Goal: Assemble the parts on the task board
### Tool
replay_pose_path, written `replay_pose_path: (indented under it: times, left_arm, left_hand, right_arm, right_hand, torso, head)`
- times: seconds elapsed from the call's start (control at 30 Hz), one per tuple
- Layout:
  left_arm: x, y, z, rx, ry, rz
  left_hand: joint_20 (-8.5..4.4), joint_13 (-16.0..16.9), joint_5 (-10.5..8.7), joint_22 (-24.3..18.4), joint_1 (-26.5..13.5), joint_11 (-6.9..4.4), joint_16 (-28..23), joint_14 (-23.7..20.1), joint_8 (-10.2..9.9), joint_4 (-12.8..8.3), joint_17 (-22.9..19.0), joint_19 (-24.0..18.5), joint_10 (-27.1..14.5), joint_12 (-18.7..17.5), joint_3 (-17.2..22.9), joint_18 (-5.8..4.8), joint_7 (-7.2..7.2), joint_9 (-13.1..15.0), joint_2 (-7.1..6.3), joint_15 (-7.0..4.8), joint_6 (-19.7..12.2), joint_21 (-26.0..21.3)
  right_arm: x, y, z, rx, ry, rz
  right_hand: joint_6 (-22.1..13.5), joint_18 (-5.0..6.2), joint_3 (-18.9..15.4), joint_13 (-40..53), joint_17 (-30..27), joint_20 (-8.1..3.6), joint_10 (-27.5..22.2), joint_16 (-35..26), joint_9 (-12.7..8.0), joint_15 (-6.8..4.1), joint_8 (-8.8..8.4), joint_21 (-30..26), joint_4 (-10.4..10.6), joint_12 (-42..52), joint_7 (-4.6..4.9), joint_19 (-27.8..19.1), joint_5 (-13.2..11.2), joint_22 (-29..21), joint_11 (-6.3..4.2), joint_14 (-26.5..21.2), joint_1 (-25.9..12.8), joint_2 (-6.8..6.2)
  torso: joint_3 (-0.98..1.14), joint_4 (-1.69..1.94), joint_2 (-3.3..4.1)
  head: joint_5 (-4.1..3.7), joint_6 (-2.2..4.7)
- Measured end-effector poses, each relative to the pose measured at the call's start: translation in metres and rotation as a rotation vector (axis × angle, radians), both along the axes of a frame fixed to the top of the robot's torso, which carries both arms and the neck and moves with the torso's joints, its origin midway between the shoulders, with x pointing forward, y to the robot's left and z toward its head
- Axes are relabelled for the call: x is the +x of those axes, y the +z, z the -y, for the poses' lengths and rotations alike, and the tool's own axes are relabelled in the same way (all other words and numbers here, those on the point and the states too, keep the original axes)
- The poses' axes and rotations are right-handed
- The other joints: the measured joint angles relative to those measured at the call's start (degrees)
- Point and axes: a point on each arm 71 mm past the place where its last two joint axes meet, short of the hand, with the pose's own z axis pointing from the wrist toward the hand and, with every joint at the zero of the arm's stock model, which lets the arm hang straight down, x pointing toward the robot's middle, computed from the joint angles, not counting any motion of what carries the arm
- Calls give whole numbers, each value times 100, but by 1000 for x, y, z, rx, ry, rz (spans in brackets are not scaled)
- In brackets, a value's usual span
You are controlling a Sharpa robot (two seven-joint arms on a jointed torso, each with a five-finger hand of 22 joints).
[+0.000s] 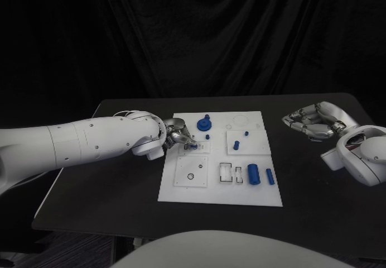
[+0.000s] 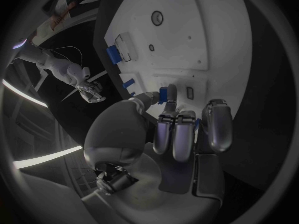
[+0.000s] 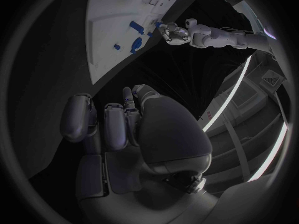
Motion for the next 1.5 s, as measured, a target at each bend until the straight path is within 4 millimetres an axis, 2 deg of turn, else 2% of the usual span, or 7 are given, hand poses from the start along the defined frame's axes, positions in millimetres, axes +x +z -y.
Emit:
replay_pose_path:
  times: [0.4, 1.07, 1.27, 1.5]
  left_arm:
    - [4, -4, 13, 21, -7, -64]
    - [8, -2, 11, 88, 19, -26]
    - [9, -2, 12, 113, 21, -24]
    - [9, -2, 13, 130, 18, -31]
  left_hand:
    - [0, 0, -22, 0, 49, 1, 0, 0, -9, 16, 0, -1, 1, 0, 16, 0, -3, 0, 4, 0, -5, 0]
    - [23, 0, -69, 5, 64, 1, 0, 0, -32, 32, 0, -23, 1, 0, 32, 0, -10, 8, 19, 0, -14, -23]
    - [22, 0, -7, 4, 64, 1, 0, 0, -34, 47, 0, -23, 1, 0, 47, 0, -9, 17, 18, 0, -14, -23]
    - [22, 0, -7, 4, 64, 1, 0, 0, -28, 47, 0, -24, 0, 0, 47, 0, -9, 16, 18, 0, -14, -23]
  right_arm:
    - [0, 0, -1, 0, 2, -1]
    - [-1, 0, 1, 0, 0, -3]
    - [-1, 0, 1, -1, -1, -4]
    - [-1, 0, 0, -1, 0, -6]
  right_hand:
    - [0, 0, 0, 0, 0, 0, 0, 0, -1, 0, 0, 0, 0, 0, 0, 0, 0, 0, 0, 0, 0, 0]
    - [0, 0, 0, 0, 0, 0, 0, 2, -2, 0, 0, 0, 0, 0, 0, 0, 0, -1, 0, 0, 0, 0]
    - [0, 0, 0, 0, 0, 0, 0, 2, -2, 0, 0, 0, 0, 0, 0, 0, 0, -1, 0, 0, 0, 0]
    - [0, 0, 0, 0, 0, 0, 0, 2, -2, 0, 0, -38, 0, 0, 0, 0, 0, -1, 0, 0, 0, 0]
  torso:
    - [-7, -2, 0]
    - [-7, 2, 5]
    - [-7, 3, 5]
    - [-7, 3, 2]
  head:
    - [34, 0]
    - [21, 0]
    - [15, 0]
    - [39, 0]
